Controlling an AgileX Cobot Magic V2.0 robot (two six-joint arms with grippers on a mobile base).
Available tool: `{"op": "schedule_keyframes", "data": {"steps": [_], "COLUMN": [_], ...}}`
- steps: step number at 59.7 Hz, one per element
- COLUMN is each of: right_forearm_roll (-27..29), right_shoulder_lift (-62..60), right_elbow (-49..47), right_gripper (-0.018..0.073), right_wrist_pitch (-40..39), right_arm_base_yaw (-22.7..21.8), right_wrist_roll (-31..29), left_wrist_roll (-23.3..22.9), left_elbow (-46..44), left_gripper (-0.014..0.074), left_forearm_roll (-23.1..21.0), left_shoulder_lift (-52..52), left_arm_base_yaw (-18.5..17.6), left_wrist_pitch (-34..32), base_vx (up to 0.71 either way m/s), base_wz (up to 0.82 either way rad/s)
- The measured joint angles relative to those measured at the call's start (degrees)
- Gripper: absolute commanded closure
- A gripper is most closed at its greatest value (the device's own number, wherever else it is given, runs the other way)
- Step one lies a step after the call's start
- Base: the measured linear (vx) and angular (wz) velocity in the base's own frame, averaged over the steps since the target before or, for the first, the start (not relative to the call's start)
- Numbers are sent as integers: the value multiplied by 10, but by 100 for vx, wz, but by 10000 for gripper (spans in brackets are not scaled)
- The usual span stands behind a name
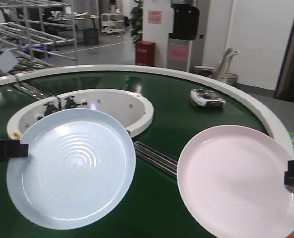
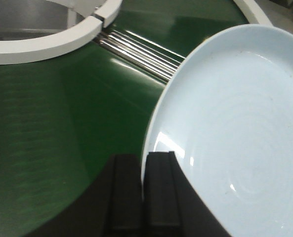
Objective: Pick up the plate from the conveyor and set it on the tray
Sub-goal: 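Hold both plates raised while the base drives to the tray counter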
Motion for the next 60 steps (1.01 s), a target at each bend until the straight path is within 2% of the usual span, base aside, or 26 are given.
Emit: {"op": "schedule_keyframes", "data": {"steps": [60], "right_forearm_roll": [0], "right_shoulder_lift": [0], "right_elbow": [0], "right_gripper": [572], "right_wrist_pitch": [0], "right_arm_base_yaw": [0], "right_wrist_roll": [0], "left_wrist_roll": [0], "left_elbow": [0], "left_gripper": [602], "left_forearm_roll": [-1], "left_shoulder_lift": [0], "left_arm_base_yaw": [0], "left_wrist_pitch": [0], "base_vx": [-14], "base_wz": [-55]}}
